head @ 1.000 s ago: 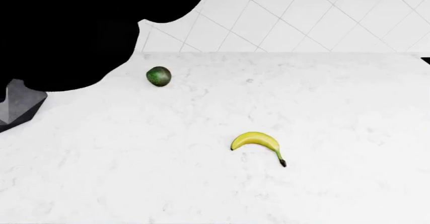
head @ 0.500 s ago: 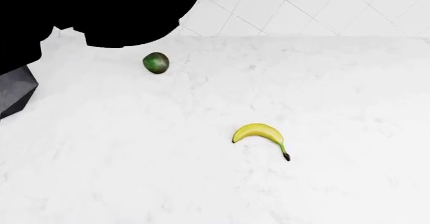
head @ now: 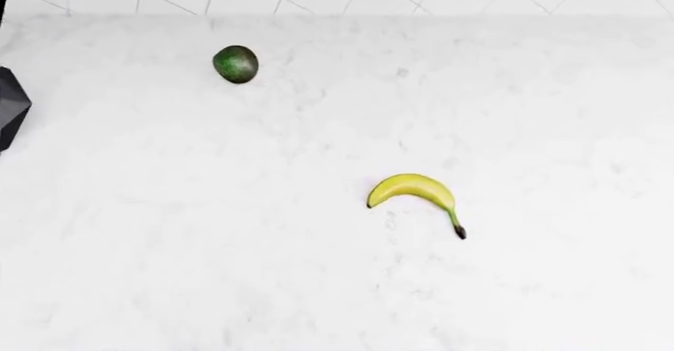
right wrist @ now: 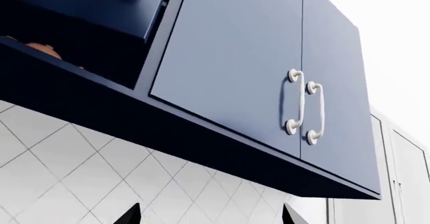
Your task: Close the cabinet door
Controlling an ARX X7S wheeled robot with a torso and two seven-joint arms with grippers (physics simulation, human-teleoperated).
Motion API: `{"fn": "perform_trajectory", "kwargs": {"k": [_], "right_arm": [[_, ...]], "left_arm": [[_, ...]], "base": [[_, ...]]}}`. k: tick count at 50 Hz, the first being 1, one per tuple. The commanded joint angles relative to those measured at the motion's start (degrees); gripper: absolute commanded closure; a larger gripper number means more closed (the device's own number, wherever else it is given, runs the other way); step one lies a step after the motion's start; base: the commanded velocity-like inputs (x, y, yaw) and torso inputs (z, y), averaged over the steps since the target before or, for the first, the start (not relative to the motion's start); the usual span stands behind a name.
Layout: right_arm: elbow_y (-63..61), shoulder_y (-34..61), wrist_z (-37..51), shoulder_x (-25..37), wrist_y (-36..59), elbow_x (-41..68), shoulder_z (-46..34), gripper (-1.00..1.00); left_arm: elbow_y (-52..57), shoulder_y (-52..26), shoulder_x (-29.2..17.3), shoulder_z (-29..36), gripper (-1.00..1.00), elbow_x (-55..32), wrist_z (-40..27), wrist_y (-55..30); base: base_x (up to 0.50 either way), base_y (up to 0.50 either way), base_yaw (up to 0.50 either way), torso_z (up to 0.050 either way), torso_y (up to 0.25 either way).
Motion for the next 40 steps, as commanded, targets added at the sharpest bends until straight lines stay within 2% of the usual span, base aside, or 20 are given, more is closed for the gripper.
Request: {"fn": "perform_trajectory", "kwargs": {"k": [1, 23, 24, 40], "right_arm": [[-0.1, 0.0, 0.2, 0.0, 0.7, -2.6, -2.6, -1.00], [-0.1, 0.0, 0.0, 0.0, 1.2, -2.9, -3.2, -1.00], [-0.1, 0.0, -0.1, 0.0, 2.1, -6.0, -6.8, -1.00], [-0.1, 0.0, 0.3, 0.0, 2.9, -9.5, -10.4, -1.00]], "left_arm": [[8.7, -1.3, 4.5, -5.1, -1.00, 4.3, 8.1, -10.7], [8.7, -1.3, 4.5, -14.5, -1.00, 7.8, 9.1, -21.5], [9.6, -1.3, 4.5, -16.9, -1.00, 9.0, 9.8, -24.8], [9.4, -1.3, 4.5, -19.7, -1.00, 11.9, 11.3, -28.9]], "base": [[0.00, -0.01, -0.01, 0.043, -0.105], [0.00, 0.00, 0.00, 0.045, -0.107], [0.00, 0.00, 0.00, 0.045, -0.107], [0.00, 0.00, 0.00, 0.045, -0.109]]}}
